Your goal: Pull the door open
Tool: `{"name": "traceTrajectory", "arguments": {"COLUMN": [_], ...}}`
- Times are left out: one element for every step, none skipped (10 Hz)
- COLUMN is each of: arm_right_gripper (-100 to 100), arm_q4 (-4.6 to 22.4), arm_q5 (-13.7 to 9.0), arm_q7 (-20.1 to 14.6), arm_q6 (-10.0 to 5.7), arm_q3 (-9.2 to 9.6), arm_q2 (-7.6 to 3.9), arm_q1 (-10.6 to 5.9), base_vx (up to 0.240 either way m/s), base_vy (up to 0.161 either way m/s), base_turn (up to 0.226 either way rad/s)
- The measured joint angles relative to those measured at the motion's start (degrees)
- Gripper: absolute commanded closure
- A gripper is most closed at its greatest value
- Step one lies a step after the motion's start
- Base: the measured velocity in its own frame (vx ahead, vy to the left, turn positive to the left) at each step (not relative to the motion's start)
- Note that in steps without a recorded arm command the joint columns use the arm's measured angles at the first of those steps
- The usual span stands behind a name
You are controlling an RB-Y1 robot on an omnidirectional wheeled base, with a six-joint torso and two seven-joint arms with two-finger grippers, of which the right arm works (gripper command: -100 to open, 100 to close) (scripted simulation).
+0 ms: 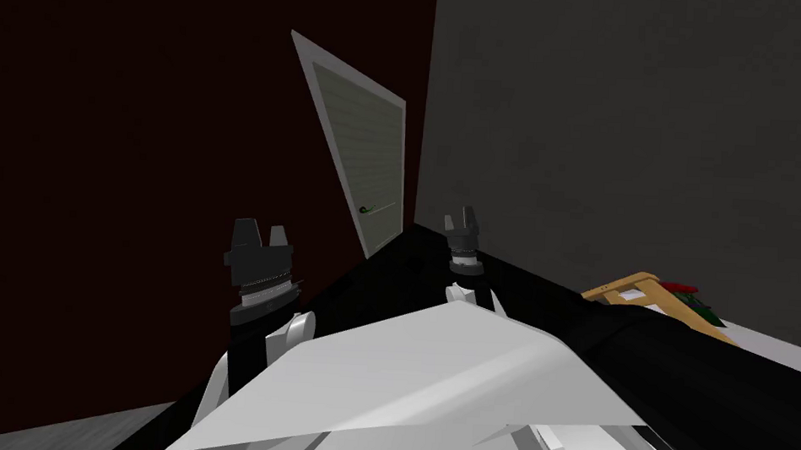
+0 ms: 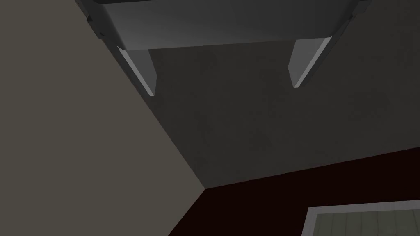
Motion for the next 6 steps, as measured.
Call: {"name": "traceTrajectory", "arguments": {"arm_right_gripper": [-100,-100,-100,-100,-100,-100], "arm_q4": [0.9,2.0,3.6,4.8,6.3,7.3], "arm_q5": [-0.2,-0.3,-0.4,-0.6,-0.9,-1.0], "arm_q7": [-0.1,0.0,0.1,0.1,0.1,0.1], "arm_q6": [0.00,-0.32,-0.53,-0.30,-0.52,-0.68], "arm_q3": [-0.26,-0.10,-0.17,-0.19,-0.35,-0.27], "arm_q2": [-0.42,-0.60,-0.85,-1.24,-1.64,-1.86], "arm_q1": [-0.45,-0.66,-1.58,-2.28,-2.81,-3.17], "base_vx": [0.078,0.091,0.104,0.100,0.092,0.082], "base_vy": [-0.007,0.015,0.003,-0.010,-0.008,-0.010], "base_turn": [0.097,0.087,0.120,0.125,0.087,0.089]}}
